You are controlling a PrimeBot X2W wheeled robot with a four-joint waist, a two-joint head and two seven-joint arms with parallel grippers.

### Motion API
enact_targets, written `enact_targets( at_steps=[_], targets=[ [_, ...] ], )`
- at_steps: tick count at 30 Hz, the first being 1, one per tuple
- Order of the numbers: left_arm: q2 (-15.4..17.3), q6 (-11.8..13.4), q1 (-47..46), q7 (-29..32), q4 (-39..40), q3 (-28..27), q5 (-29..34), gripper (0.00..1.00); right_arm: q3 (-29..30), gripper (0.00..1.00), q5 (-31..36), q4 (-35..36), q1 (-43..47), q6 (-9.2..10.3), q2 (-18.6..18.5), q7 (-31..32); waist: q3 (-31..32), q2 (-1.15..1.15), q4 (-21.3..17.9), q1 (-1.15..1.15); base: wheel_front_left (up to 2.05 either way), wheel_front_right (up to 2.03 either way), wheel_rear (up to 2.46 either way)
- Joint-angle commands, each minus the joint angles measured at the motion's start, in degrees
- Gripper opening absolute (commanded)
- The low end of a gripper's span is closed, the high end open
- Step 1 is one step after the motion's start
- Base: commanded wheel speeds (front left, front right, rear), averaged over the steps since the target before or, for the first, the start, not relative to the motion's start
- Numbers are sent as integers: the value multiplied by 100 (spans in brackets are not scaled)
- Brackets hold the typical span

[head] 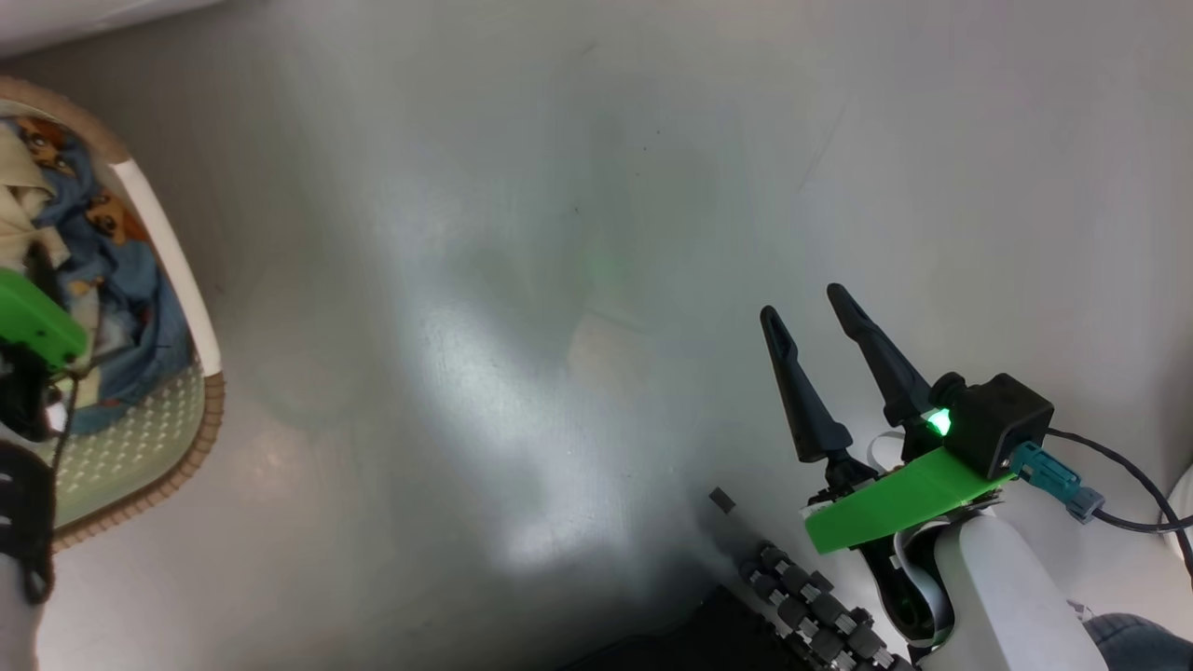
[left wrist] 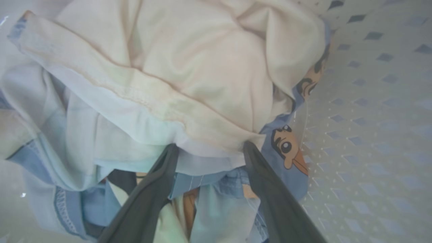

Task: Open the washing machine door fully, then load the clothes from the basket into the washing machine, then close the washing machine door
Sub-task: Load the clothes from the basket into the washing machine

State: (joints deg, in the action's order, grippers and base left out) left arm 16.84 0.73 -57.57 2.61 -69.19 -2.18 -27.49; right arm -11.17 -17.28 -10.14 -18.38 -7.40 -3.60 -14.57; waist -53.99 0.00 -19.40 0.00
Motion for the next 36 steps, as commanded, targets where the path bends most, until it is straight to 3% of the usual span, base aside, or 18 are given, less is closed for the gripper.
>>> enact_targets(
  at_steps=[1,18,19,20,22,23,24,36],
  targets=[
    [296,28,52,23,-17,-42,23,100,-138,100,-14,115,223,-9,-77,-43,-71,0,-54,0,0,0,0],
    [310,141,-396,190,-243,263,165,100,87,100,-92,304,441,-9,-177,-43,-404,0,-83,0,0,0,0],
    [293,152,-412,167,-250,284,177,93,110,100,-94,303,454,-9,-193,-43,-415,0,-74,0,0,0,0],
    [275,159,-427,138,-257,304,187,78,132,100,-94,304,466,-9,-208,-43,-423,0,-63,0,0,0,0],
    [242,170,-451,86,-270,347,208,44,181,100,-95,312,480,-9,-226,-43,-431,0,-43,0,0,0,0],
    [231,169,-458,43,-274,374,227,19,204,100,-97,321,481,-9,-233,-43,-437,0,-35,0,0,0,0],
    [222,169,-460,-2,-280,389,232,0,231,100,-97,330,480,-9,-238,-43,-440,0,-28,0,0,0,0],
    [-151,105,7,-715,-378,263,-34,0,486,100,33,338,445,-9,-283,-43,42,0,365,0,0,0,0]
  ],
)
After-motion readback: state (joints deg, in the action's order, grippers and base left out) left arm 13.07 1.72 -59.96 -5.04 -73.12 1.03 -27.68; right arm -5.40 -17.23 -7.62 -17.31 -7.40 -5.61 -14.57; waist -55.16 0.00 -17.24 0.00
